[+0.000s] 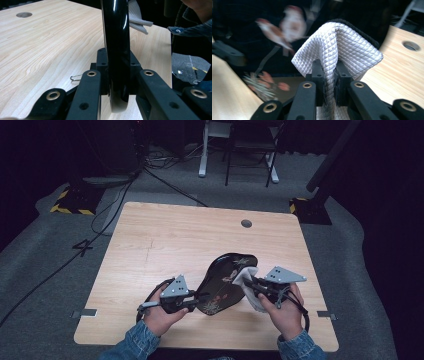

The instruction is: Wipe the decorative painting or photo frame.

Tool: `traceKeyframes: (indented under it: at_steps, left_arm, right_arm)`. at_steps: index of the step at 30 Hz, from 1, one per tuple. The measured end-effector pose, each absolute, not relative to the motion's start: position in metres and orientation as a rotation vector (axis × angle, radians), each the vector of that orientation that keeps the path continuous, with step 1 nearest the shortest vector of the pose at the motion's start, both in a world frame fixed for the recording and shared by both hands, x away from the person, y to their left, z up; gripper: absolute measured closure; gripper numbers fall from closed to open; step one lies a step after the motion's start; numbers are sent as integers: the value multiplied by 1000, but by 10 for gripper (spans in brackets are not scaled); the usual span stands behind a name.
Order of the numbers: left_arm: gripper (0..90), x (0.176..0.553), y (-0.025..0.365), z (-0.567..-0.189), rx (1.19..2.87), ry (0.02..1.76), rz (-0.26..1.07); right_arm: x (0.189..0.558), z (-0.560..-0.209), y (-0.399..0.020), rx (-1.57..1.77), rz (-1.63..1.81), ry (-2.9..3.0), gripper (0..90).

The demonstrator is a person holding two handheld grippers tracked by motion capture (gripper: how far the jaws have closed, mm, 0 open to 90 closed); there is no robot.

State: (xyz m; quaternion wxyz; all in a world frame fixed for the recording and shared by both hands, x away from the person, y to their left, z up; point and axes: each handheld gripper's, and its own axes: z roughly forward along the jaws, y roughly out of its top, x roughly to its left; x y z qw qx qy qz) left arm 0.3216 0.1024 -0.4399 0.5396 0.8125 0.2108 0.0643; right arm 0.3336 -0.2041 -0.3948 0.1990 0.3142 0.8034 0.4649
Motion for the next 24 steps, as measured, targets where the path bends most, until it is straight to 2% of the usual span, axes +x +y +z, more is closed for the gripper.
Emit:
traceKeyframes:
  at_steps: [9,24]
  left_arm:
    - [789,322,102,-440,1930,499,149]
    - [785,321,102,-440,1929,498,147]
  right_arm:
    - [318,-402,-174,719,1295,2319,817]
    - [339,-399,-220,895,1310,2211,818]
